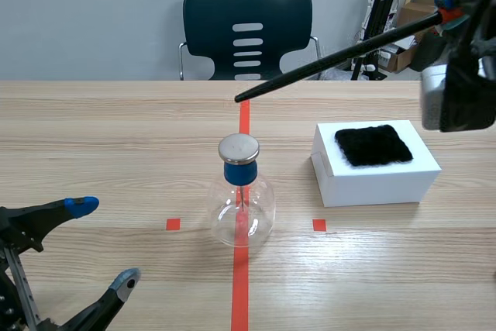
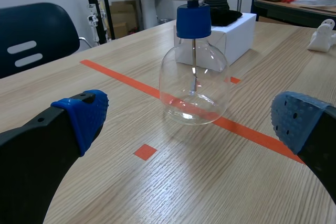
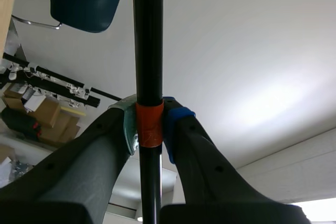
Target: Do the electroscope experiment. hold the rod still at the electroscope
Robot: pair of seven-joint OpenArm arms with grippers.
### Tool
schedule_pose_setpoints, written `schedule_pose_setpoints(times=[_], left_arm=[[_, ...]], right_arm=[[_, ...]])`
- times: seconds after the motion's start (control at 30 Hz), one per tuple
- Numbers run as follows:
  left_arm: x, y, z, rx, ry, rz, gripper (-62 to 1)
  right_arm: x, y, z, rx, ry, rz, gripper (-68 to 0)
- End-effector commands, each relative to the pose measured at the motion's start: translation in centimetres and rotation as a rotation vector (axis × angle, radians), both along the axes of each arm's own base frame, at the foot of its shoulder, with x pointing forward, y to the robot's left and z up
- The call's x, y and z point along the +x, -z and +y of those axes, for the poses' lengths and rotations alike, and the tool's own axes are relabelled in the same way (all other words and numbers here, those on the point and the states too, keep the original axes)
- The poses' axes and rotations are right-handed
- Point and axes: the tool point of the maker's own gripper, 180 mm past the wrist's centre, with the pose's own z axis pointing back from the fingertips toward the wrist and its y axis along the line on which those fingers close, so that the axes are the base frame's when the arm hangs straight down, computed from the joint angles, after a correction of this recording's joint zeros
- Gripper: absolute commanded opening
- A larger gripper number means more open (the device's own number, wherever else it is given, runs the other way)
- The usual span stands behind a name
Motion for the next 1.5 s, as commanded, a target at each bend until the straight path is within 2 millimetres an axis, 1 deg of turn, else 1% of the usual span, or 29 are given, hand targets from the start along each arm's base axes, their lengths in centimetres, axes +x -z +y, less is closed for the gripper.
schedule_pose_setpoints(times=[0.0,0.13,0.53,1.47], left_arm=[[0.1,-0.6,-0.1,-0.021,0.001,-0.018,1.4],[0.1,-0.6,-0.1,-0.021,0.001,-0.018,1.4],[0.1,-0.6,-0.1,-0.021,0.001,-0.018,1.4],[0.1,-0.6,-0.1,-0.021,0.001,-0.018,1.4]], right_arm=[[0.3,-0.7,0.0,0.001,0.008,-0.034,-67.1],[0.1,0.4,0.2,-0.005,0.021,0.002,-67.1],[-0.1,2.1,0.4,-0.040,0.043,0.058,-67.1],[-0.2,2.5,0.6,-0.068,0.024,0.066,-67.1]])
